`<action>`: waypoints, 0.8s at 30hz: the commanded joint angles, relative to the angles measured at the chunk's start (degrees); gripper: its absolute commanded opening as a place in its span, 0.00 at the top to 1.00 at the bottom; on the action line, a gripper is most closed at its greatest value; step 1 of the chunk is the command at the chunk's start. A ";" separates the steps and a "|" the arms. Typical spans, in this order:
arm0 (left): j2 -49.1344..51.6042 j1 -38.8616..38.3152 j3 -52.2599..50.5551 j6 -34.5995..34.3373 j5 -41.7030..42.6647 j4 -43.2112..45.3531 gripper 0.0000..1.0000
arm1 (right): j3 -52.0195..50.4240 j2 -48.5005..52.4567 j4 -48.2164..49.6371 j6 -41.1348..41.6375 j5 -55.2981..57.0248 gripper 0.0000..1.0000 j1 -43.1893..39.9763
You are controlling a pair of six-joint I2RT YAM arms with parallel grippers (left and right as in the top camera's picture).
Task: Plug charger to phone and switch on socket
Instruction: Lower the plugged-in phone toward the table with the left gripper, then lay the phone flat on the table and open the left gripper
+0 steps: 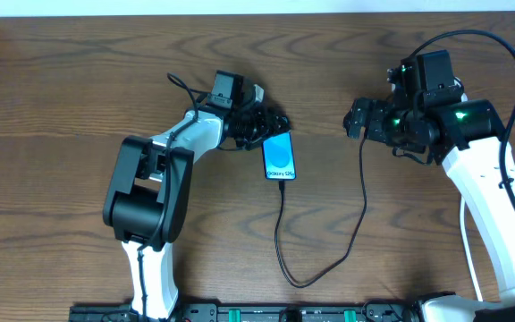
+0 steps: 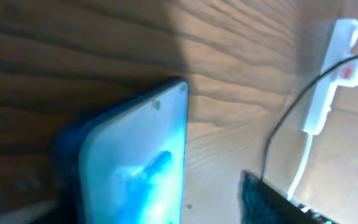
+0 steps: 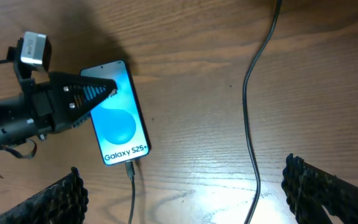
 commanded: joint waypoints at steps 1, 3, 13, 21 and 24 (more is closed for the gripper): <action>0.50 0.07 -0.55 2.36 -3.34 -1.33 0.21 | -0.37 -0.48 -0.07 -0.81 0.61 0.01 0.24; 0.50 0.07 -0.55 2.36 -5.18 -2.67 0.20 | -0.37 -0.48 -0.04 -0.81 0.61 0.01 0.24; 0.50 0.09 -0.55 2.58 -15.34 -10.08 0.10 | -0.37 -0.48 -0.04 -0.83 0.61 0.01 0.24; 0.50 0.09 -0.52 2.56 -24.06 -15.19 0.09 | -0.37 -0.48 -0.02 -0.81 0.61 0.01 0.24; 0.50 0.07 -0.52 2.51 -22.88 -15.34 0.09 | -0.37 -0.48 0.04 -0.81 0.61 0.01 0.24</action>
